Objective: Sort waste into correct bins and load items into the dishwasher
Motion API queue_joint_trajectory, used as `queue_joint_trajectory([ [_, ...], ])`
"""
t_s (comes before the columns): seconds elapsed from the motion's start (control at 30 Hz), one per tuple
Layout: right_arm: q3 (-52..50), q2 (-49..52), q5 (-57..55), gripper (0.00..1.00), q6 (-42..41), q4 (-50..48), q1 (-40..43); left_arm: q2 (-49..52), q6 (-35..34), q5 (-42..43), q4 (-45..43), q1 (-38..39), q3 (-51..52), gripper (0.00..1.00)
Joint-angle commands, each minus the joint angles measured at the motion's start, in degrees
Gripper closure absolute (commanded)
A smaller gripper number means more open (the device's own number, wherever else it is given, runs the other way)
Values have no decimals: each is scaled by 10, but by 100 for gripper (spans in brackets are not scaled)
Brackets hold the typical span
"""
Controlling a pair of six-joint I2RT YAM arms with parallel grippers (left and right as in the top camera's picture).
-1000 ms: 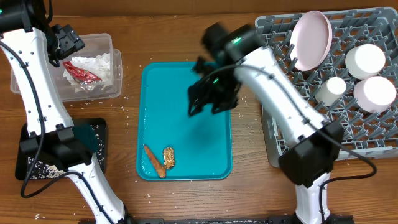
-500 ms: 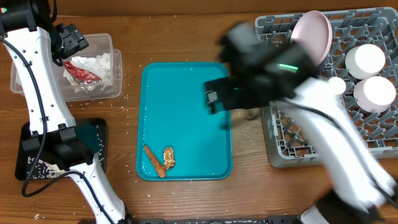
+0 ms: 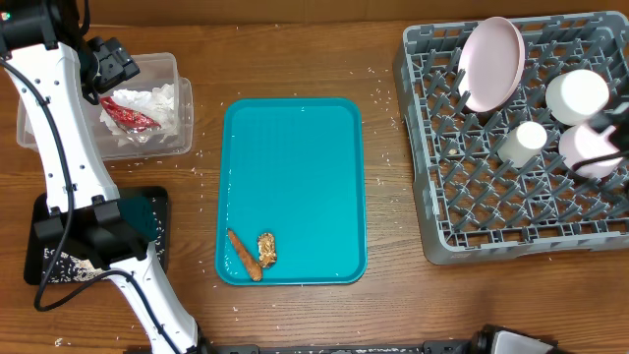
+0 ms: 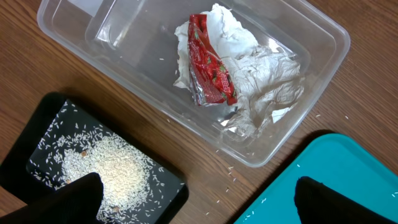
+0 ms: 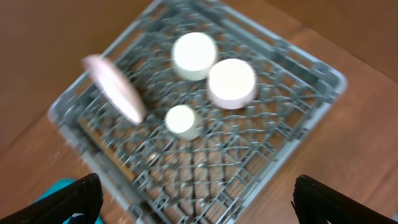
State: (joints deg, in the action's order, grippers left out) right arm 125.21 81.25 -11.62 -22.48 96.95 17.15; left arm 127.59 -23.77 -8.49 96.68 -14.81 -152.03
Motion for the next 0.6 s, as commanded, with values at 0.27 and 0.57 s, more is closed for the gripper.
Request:
queue_joint_trajectory([
  [0.27, -11, 131, 42, 0, -3, -17, 100, -5, -30, 48, -13, 2, -2, 0],
  [0.57, -11, 214, 44, 0, -3, -22, 99, -5, -4, 199, 1, 3, -1, 0],
])
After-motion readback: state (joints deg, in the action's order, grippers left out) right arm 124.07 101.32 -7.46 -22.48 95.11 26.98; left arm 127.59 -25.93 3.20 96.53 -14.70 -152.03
